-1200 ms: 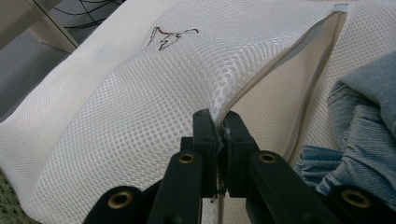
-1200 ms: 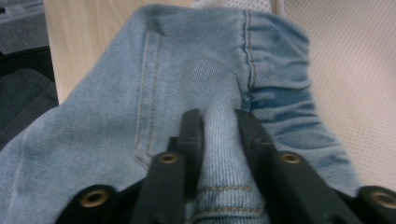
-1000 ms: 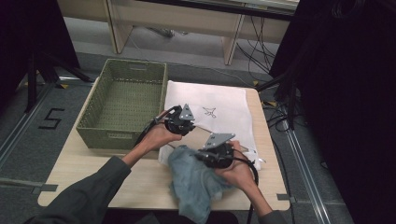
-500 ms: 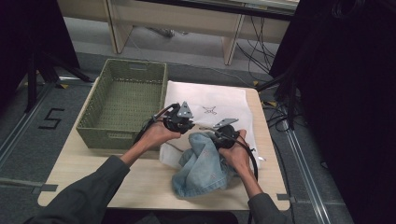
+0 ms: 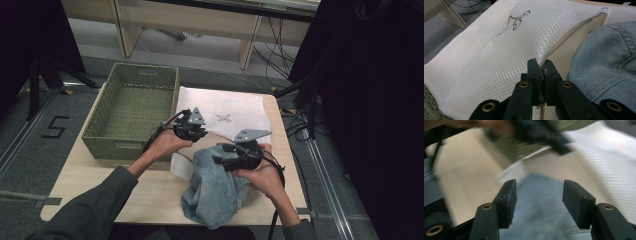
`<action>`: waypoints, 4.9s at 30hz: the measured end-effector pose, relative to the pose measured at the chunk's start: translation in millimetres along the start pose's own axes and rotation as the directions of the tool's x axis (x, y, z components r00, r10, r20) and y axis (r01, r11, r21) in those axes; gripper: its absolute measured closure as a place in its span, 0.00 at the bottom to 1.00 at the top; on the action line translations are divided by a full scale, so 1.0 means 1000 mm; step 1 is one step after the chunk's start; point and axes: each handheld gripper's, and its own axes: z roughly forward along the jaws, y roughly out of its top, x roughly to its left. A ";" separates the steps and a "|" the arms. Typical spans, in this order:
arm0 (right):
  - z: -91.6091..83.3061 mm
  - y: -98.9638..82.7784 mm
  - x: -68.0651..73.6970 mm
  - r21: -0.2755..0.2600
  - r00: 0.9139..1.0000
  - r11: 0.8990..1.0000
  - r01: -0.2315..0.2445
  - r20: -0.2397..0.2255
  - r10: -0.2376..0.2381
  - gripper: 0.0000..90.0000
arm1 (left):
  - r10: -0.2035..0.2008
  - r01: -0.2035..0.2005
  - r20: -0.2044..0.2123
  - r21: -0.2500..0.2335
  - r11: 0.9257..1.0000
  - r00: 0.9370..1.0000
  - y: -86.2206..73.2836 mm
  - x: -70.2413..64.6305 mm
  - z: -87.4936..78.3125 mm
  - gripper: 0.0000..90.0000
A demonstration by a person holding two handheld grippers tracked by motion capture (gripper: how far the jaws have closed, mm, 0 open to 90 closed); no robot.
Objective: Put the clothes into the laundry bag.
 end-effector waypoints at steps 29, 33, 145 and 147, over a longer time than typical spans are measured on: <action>0.047 -0.005 -0.021 0.061 0.979 0.996 0.070 0.189 -0.080 0.94 | 0.011 -0.011 0.016 0.000 1.000 1.000 0.003 0.000 -0.006 0.95; 0.065 -0.003 -0.060 0.059 0.963 0.998 -0.020 0.268 0.003 0.94 | 0.006 -0.006 0.021 -0.001 1.000 1.000 0.004 -0.003 -0.005 0.95; 0.094 -0.037 -0.068 0.033 0.976 0.994 -0.103 0.199 0.094 1.00 | 0.021 -0.024 0.056 0.049 0.998 0.998 -0.002 -0.008 -0.001 0.95; 0.095 -0.037 -0.067 0.008 0.978 0.995 -0.096 0.188 0.093 1.00 | 0.032 -0.035 0.060 0.043 0.998 0.998 0.000 -0.008 -0.003 0.95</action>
